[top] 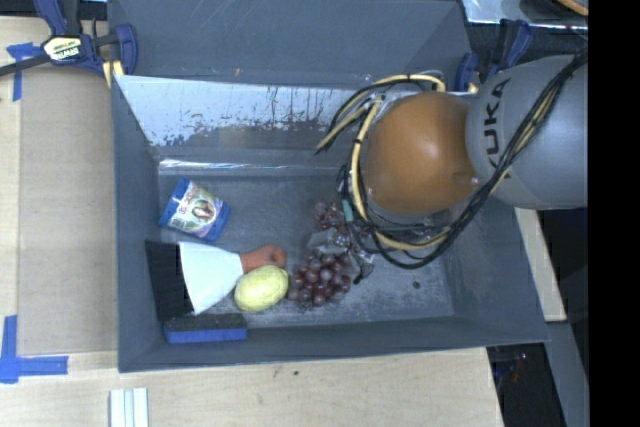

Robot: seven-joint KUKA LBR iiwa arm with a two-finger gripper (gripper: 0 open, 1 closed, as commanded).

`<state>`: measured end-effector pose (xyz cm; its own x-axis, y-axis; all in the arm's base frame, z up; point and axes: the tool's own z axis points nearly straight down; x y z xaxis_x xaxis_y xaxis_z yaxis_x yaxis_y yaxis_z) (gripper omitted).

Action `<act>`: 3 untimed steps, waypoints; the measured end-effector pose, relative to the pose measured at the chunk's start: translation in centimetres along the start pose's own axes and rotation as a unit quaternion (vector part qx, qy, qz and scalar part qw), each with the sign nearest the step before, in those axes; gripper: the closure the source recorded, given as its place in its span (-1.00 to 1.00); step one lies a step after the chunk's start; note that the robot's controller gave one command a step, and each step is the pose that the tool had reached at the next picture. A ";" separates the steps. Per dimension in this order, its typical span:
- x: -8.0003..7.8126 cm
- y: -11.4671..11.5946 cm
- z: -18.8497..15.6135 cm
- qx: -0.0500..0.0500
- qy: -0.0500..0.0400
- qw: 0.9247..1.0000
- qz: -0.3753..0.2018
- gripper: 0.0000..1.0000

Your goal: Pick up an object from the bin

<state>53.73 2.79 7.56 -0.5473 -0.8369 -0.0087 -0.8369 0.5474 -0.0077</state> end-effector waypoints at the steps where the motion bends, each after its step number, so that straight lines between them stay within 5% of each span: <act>1: 0.1 0.2 -3.7 -0.004 0.003 1.000 0.000 1.00; 3: -0.1 0.0 -8.6 -0.001 0.000 1.000 0.002 1.00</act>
Offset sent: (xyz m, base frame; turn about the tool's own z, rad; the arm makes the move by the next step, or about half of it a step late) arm -0.0025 0.0001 0.0776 -0.0002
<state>53.71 2.81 16.17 -0.5506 -0.8347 -0.0097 -0.8347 0.5507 -0.0063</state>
